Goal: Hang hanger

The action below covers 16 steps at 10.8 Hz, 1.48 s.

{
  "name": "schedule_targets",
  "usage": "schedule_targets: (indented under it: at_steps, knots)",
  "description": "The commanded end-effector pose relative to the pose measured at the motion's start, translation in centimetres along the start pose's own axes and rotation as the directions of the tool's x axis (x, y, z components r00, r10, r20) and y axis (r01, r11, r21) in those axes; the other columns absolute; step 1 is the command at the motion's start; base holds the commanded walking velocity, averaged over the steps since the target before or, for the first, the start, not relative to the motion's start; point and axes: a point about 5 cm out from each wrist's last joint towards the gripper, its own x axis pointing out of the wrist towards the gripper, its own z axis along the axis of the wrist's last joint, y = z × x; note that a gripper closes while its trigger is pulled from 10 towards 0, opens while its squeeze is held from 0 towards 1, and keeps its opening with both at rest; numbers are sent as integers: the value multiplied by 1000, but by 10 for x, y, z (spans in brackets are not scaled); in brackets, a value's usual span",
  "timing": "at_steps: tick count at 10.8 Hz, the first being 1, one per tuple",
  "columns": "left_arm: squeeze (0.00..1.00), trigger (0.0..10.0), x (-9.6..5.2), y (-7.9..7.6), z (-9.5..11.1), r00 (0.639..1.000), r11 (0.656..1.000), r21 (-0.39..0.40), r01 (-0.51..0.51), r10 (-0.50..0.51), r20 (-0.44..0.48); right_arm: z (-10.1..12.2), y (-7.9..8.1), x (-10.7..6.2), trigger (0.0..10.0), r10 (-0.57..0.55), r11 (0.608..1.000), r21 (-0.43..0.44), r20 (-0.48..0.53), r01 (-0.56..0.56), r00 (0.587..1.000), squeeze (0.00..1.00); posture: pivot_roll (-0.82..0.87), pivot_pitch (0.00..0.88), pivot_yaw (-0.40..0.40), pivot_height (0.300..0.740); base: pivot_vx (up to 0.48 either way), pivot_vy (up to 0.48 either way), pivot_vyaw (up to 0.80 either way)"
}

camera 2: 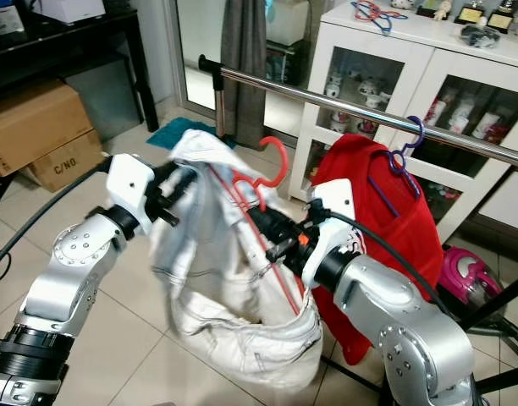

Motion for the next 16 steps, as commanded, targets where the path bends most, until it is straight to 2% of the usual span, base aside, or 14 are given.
schedule_targets:
  at_steps: [1, 3, 5, 7, 8, 9, 10, 11, 12, 13, 15, 16]
  knots:
    - [0, 0, 3, 10, 4, 997, 997, 4, -75, 75, 4, 10, 10, -2, 0, 61, 998, -35, 53, -60, 997, 0, -55, 0, -39, 740, 0, 0, 0]
    - [0, 0, 1, 15, 5, 993, 993, -2, -122, 122, 5, 8, 9, -2, 0, 78, 996, -37, 43, -77, 996, 0, -52, 0, -49, 740, 0, 0, 0]
    - [0, 0, -3, 13, 7, 994, 994, -17, -109, 109, 12, 7, 7, -3, 0, 82, 996, -37, 35, -80, 996, 0, -49, 0, -53, 740, 0, 0, 0]
    - [0, 0, -8, 17, 11, 994, 994, -36, -106, 107, 27, 3, 5, -3, 0, 58, 998, -35, 18, -57, 998, 0, -45, 0, -52, 740, 0, 0, 0]
    - [0, 0, -10, 21, 28, 995, 997, -73, -38, 45, 92, -1, 2, -5, 0, 32, 998, -49, -15, -33, 999, 0, -48, 0, -48, 740, 0, 0, 0]
    - [0, 0, -13, 19, 39, 991, 995, -86, 46, -34, 127, -3, 2, -8, 0, 47, 996, -74, -48, -50, 998, 0, -52, 0, -42, 740, 0, 0, 0]
    - [0, 0, -17, 25, 55, 981, 987, -103, 122, -104, 161, -4, 1, -12, 0, 46, 993, -102, -78, -53, 996, 0, -53, 0, -40, 740, 0, 0, 0]
    - [0, 0, -18, 40, 63, 985, 990, -87, 107, -93, 147, -6, 2, -16, 0, 78, 987, -128, -113, -92, 990, 0, -55, 0, -36, 740, 0, 0, 0]
    - [0, 0, -17, 65, 68, 991, 995, -99, 14, 0, 135, -9, 8, -21, 0, 153, 971, -159, -162, -179, 975, 0, -55, 0, -34, 740, 0, 0, 0]
    - [0, 0, -17, 87, 66, 992, 993, -88, -80, 87, 87, -13, 11, -28, 0, 209, 956, -163, -197, -242, 958, 0, -55, 0, -35, 740, 0, 0, 0]
    - [0, 0, -21, 107, 63, 991, 989, -66, -132, 134, 20, -17, 7, -39, 0, 236, 947, -159, -246, -279, 940, 0, -55, 0, -35, 740, 0, 0, 0]
    - [0, 0, -23, 116, 58, 981, 978, -82, -194, 195, 8, -17, 3, -44, 0, 240, 947, -156, -242, -282, 940, 0, -57, 0, -32, 740, 0, 0, 0]
